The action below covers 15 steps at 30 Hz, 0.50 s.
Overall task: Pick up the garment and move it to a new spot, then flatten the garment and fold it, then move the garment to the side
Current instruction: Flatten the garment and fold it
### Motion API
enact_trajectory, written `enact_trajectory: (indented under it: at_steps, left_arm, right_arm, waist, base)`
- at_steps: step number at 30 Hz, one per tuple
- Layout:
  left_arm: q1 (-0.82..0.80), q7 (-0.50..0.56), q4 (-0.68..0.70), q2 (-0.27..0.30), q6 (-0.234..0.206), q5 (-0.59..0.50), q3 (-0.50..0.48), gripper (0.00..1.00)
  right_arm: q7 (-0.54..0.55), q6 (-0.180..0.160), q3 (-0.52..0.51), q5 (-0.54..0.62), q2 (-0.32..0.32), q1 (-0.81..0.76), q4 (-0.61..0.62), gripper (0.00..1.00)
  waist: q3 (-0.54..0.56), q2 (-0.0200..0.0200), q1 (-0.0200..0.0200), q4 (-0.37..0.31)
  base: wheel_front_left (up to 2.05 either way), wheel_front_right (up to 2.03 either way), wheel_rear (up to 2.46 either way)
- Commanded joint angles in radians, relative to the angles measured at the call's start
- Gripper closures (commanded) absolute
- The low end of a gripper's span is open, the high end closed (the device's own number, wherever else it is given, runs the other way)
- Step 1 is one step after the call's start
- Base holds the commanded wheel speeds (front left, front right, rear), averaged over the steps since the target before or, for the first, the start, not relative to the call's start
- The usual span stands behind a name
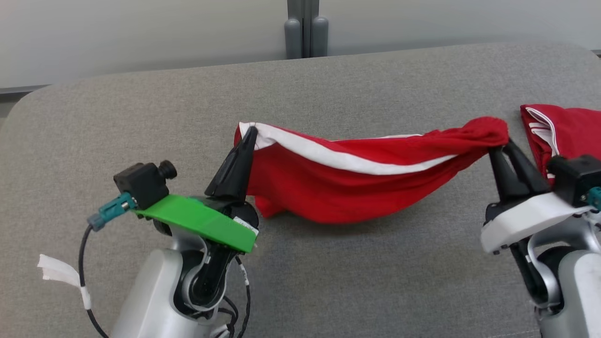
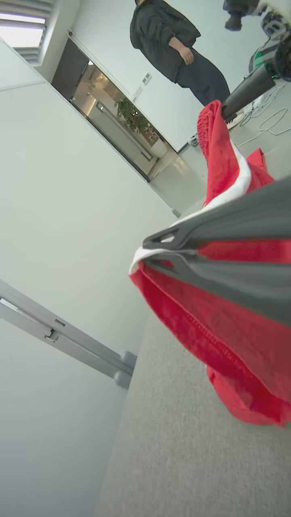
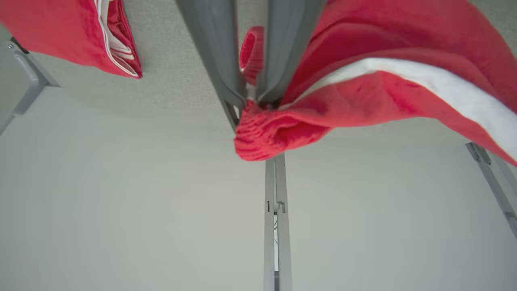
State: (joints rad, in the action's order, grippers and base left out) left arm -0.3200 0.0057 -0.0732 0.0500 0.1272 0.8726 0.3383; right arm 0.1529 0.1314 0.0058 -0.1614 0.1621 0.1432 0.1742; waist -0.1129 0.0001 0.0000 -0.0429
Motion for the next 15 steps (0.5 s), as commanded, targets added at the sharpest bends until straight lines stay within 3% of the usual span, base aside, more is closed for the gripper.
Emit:
enact_trajectory:
  at_steps: [1,5,9,15]
  left_arm:
    - [-0.016,0.017,0.04,0.003,-0.004,0.028,-0.005,1.0]
    - [-0.071,0.11,0.157,0.007,-0.021,0.093,0.0,1.0]
    - [-0.186,0.191,0.188,0.036,-0.048,0.106,-0.019,1.0]
    - [-0.43,0.237,0.079,0.066,-0.07,0.14,-0.109,1.0]
  right_arm:
    - [0.014,-0.002,-0.007,0.01,0.013,0.028,0.029,1.0]
    - [0.048,-0.002,0.004,-0.005,0.047,0.113,0.066,1.0]
    - [0.086,-0.001,0.045,-0.066,0.066,0.257,0.007,1.0]
    - [0.123,-0.001,0.054,-0.25,0.024,0.581,-0.248,1.0]
  waist:
    - [-0.009,-0.0001,0.0,-0.009]
    - [-0.045,-0.0001,0.0,-0.026]
    - [-0.116,-0.0001,0.0,-0.042]
    - [-0.281,-0.0001,0.0,-0.082]
  base:
    - [0.0,0.0,0.0]
    - [0.0,0.0,0.0]
    - [0.0,0.0,0.0]
    - [0.0,0.0,0.0]
